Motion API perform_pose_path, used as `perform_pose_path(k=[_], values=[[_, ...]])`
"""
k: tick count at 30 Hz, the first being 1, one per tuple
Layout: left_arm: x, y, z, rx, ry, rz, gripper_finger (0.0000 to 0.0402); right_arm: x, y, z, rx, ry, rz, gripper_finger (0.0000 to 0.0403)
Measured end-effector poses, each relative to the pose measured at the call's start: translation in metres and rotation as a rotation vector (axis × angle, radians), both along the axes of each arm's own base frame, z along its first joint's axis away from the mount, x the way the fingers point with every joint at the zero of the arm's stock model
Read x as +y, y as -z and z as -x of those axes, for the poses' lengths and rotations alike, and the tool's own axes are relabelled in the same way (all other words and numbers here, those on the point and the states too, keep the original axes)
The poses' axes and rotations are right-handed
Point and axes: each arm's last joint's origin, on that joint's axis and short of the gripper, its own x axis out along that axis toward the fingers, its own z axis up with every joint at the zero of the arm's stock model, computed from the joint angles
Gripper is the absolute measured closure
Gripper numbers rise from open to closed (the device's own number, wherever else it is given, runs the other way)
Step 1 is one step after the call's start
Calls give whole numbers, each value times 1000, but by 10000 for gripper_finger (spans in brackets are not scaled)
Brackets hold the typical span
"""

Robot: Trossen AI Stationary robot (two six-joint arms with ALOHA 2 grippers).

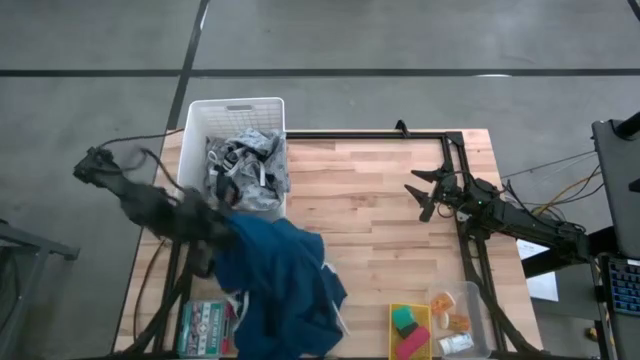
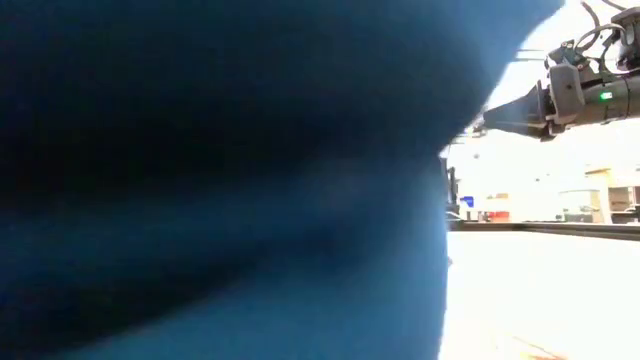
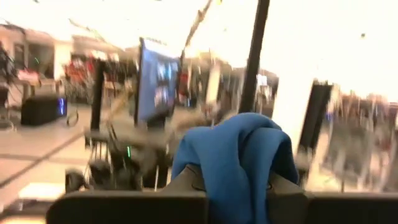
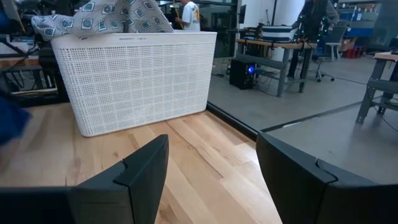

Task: Pick & Place Medicine items
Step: Put the blue patient gown into the white laundry bin

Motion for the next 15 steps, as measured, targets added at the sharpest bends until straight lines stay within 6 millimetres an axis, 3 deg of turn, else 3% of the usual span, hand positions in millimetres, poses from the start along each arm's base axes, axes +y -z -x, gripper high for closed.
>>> perform_pose_path(k=[8,15], values=[[49,-88,74,-223,-6,152,375,0,0,0,0,0,0,165],[83,-116,125,-222,-70,70,374,0,0,0,0,0,0,165]])
